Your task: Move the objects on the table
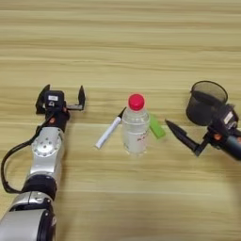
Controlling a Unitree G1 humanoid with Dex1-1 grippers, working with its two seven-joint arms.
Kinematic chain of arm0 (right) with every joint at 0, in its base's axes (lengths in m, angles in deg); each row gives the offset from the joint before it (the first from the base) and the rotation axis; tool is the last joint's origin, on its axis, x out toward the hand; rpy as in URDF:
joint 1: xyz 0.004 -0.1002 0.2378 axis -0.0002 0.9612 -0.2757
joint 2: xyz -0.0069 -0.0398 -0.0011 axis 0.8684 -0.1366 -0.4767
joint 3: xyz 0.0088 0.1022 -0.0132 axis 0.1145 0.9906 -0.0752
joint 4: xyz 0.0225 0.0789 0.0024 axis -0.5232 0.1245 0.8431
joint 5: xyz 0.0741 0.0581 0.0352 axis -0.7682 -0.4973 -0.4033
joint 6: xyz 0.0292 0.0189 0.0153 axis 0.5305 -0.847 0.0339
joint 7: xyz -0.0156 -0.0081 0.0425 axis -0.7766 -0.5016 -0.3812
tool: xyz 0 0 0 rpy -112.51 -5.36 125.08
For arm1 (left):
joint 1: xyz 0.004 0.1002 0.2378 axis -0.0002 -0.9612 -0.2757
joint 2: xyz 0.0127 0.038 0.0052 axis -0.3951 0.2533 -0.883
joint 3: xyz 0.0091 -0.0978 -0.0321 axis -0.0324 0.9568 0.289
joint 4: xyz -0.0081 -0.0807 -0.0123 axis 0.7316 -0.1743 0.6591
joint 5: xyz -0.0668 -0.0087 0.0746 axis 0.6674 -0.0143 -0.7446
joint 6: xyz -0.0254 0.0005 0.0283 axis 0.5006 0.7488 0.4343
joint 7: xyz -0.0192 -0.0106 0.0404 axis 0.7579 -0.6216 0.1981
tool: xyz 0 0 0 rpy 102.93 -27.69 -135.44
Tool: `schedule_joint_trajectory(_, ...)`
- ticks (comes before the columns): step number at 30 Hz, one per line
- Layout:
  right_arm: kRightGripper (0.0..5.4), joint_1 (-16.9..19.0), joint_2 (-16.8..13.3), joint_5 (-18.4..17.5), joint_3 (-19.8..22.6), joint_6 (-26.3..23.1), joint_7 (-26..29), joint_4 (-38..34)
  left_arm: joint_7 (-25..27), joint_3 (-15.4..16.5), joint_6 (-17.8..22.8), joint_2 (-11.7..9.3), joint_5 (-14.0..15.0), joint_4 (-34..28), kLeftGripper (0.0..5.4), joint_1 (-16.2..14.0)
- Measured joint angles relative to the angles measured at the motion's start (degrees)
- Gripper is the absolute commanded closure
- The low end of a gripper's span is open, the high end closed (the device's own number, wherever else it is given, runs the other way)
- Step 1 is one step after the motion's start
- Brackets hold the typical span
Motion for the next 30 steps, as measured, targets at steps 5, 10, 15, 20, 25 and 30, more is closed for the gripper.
schedule_joint_trajectory(5,0.00,-2.42,1.44,0.17,-5.95,-3.31,2.18,-0.52,-0.04,0.00,-0.01,0.04,-0.03,0.55,0.03,0.12)
schedule_joint_trajectory(10,0.00,-4.28,3.71,0.82,-11.10,-4.88,3.23,0.91,-0.20,0.00,-0.02,0.04,-0.03,0.75,0.03,0.18)
schedule_joint_trajectory(15,0.00,-7.44,6.60,2.78,-12.93,-5.55,1.92,4.96,-0.26,0.01,-0.04,0.01,-0.03,1.01,0.03,0.22)
schedule_joint_trajectory(20,0.00,-12.17,11.13,4.26,-12.77,-4.27,-0.60,13.26,-0.28,0.00,-0.11,0.02,-0.04,1.03,0.03,0.25)
schedule_joint_trajectory(25,0.00,-13.64,13.40,5.69,-12.96,-2.43,-0.74,18.05,-0.28,0.01,-0.13,0.01,-0.03,1.00,0.03,0.25)
schedule_joint_trajectory(30,0.00,-13.91,14.88,6.45,-13.09,-1.58,-0.79,20.48,-0.27,0.02,-0.13,-0.02,-0.03,1.00,0.03,0.25)
